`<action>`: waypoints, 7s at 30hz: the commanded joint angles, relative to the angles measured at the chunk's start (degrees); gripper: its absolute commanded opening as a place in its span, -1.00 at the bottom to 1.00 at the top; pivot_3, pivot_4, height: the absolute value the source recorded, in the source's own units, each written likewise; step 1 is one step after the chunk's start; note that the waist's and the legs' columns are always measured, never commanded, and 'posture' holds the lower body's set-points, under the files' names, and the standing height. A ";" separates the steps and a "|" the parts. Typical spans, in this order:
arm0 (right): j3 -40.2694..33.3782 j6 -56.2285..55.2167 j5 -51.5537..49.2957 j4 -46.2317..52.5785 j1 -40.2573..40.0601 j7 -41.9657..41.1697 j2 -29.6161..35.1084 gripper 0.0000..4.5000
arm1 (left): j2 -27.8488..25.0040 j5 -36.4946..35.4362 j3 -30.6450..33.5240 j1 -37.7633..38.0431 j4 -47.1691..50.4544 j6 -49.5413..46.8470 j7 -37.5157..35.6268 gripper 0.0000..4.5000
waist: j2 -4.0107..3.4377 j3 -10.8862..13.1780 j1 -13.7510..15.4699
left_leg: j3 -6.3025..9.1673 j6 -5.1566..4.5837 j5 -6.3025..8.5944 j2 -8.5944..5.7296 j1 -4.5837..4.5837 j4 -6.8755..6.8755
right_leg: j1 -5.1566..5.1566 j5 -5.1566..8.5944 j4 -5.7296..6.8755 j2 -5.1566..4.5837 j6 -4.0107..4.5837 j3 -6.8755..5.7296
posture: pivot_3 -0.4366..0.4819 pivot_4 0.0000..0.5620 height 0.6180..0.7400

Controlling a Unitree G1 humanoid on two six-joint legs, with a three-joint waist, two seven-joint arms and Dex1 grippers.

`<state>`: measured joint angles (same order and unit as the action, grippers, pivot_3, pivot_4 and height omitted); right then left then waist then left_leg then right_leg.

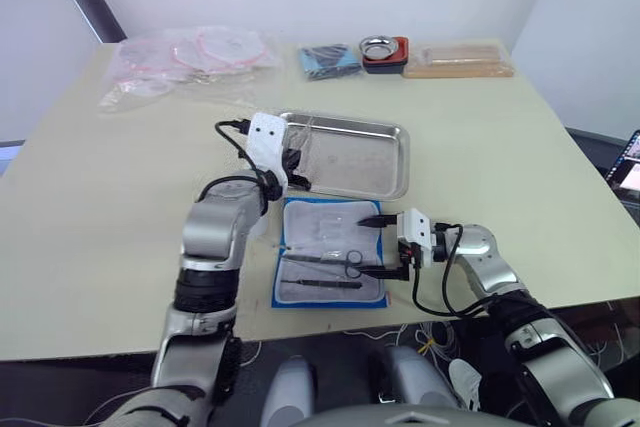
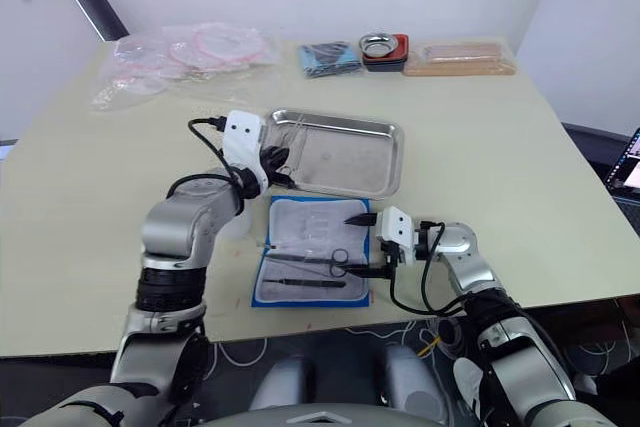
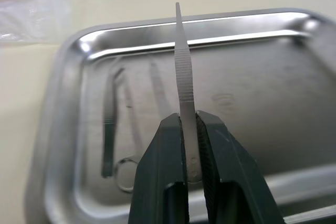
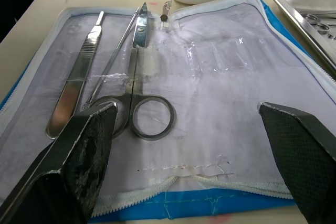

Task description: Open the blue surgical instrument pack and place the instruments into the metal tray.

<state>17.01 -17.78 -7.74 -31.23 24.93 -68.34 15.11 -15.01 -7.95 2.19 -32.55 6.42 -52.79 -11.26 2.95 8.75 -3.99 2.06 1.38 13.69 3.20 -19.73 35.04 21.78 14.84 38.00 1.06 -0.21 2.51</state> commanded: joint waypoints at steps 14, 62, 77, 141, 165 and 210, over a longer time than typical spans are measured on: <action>4.35 2.62 5.36 -6.51 -4.19 0.45 0.22 1.00 | 8.15 3.83 -0.65 -5.00 -12.57 4.04 8.72 -0.96 | 0.00 -0.08 -0.03 | 0.04 0.02 0.00 -0.01 0.01 0.00 | -0.11 0.00 -0.01 0.01 0.00 -0.05 | -0.05 -0.47 1.00; 3.97 2.42 5.31 -7.71 -3.36 0.87 -0.15 1.00 | -6.74 -4.90 -1.78 3.81 2.10 17.97 -18.28 -0.10 | -0.28 0.13 -0.17 | 0.00 0.21 0.11 0.01 0.00 -0.01 | 0.00 0.14 -0.14 -0.20 0.24 0.00 | -0.05 -0.47 1.00; 3.98 2.64 5.22 -6.68 -4.34 0.60 0.35 1.00 | -21.51 -17.28 1.90 17.48 10.54 29.24 -45.03 0.08 | -0.28 0.15 -0.17 | -0.08 0.22 0.13 0.14 -0.03 -0.10 | 0.44 0.16 -0.21 -0.23 0.26 0.11 | -0.05 -0.47 1.00; -11.44 24.74 -17.71 45.16 -15.49 2.23 15.80 1.00 | -24.57 -9.38 -8.12 21.96 -14.49 61.01 -70.93 0.98 | -1.52 1.47 2.32 | -0.47 0.19 0.14 -0.14 -3.01 0.71 | 3.04 -0.28 -0.06 -0.86 -0.20 -1.00 | -0.05 -0.47 1.00; -24.57 35.35 -31.48 58.37 -18.20 -2.31 33.31 1.00 | -21.10 -3.05 -15.24 20.40 -24.46 67.34 -67.61 0.98 | -1.88 1.31 3.20 | -0.37 0.13 0.18 -0.34 -2.12 1.37 | 1.77 -0.49 -0.03 -0.92 -0.56 -0.89 | -0.05 -0.47 1.00; 12.68 47.50 5.41 42.86 3.41 16.86 14.09 1.00 | -19.39 -1.70 -18.16 21.29 -27.01 64.58 -66.67 0.98 | -3.14 -0.76 3.08 | -0.38 0.08 0.16 -0.58 -2.08 1.38 | 1.68 -0.50 0.03 -0.09 -0.61 0.64 | -0.05 -0.47 1.00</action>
<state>29.30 28.82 -4.44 12.05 26.89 -52.17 29.08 -34.00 -15.19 -11.41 -14.35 -18.53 13.71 -77.83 -0.19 7.98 -0.91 1.67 1.46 13.86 2.61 -21.82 36.43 23.46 14.34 38.01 0.97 -0.82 3.15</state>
